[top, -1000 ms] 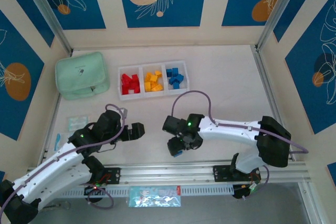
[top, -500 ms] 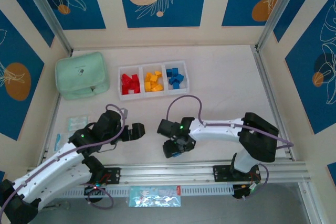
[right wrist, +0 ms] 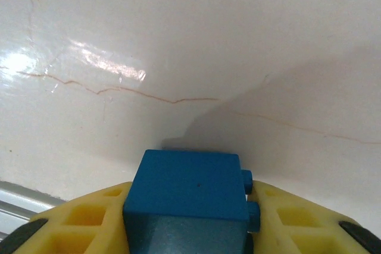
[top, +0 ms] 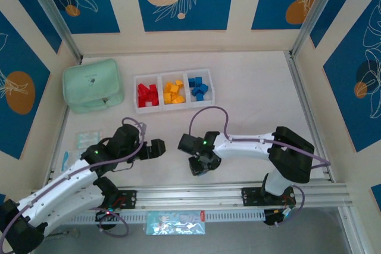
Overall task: Sort the legos into containers by color
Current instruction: Pick up the lego from the bottom-center of the table, then place the lego in the container.
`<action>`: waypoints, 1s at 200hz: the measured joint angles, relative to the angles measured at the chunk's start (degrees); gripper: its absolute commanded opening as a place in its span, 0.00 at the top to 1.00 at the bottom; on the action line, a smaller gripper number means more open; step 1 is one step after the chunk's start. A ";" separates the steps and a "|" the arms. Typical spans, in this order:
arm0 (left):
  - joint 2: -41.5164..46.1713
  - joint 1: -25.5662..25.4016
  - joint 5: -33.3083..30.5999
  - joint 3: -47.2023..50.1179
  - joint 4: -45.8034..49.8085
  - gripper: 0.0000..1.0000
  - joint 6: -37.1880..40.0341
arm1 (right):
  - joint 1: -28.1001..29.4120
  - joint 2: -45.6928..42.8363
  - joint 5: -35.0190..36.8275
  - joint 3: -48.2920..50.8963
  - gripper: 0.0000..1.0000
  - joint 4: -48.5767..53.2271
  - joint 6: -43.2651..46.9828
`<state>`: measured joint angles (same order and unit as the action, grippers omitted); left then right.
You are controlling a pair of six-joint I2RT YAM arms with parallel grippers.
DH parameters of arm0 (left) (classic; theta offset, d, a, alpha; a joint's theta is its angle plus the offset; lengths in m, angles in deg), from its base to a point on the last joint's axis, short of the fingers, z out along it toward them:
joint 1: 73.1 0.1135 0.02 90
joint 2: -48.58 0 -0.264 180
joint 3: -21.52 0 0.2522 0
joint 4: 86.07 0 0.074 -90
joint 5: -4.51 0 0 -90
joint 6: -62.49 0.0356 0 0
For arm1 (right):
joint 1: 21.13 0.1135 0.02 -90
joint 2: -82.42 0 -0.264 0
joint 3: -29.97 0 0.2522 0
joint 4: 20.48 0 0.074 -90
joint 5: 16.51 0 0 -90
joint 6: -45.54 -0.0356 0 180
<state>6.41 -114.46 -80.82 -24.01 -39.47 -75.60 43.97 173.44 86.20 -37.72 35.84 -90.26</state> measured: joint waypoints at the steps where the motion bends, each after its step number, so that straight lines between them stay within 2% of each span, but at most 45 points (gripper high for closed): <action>1: -0.04 0.00 0.00 0.00 0.00 0.01 0.00 | -0.04 -0.07 0.02 -0.04 0.62 0.07 0.02; 23: -1.38 0.00 -0.22 -1.60 -0.11 0.01 0.24 | -2.56 -2.60 0.98 -2.21 0.61 1.77 1.73; 44: -3.08 0.00 -0.74 -4.11 -0.50 0.01 0.70 | -7.39 -5.40 1.77 -5.40 0.61 2.91 4.35; 91: -8.63 0.24 -3.50 -9.84 -3.43 0.01 2.45 | -23.19 -5.44 2.95 -15.02 0.61 1.53 12.57; 117: -12.41 1.29 -4.48 -13.07 -5.46 0.01 3.96 | -29.86 0.48 3.26 -22.38 0.61 -1.40 16.92; 150: -16.98 3.61 -5.01 -16.41 -8.46 0.01 5.40 | -33.86 12.90 3.41 -33.90 0.60 -4.70 21.27; 178: -18.82 4.74 -5.64 -17.27 -10.08 0.01 6.29 | -36.17 23.56 3.61 -44.06 0.48 -5.62 23.69; 200: -19.15 6.08 -6.21 -17.35 -10.67 0.01 6.67 | -37.68 29.62 3.85 -50.53 0.30 -5.38 25.22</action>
<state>-12.74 -108.39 -87.03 -41.36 -50.14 -68.93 6.29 203.06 90.04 -88.26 30.47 -65.03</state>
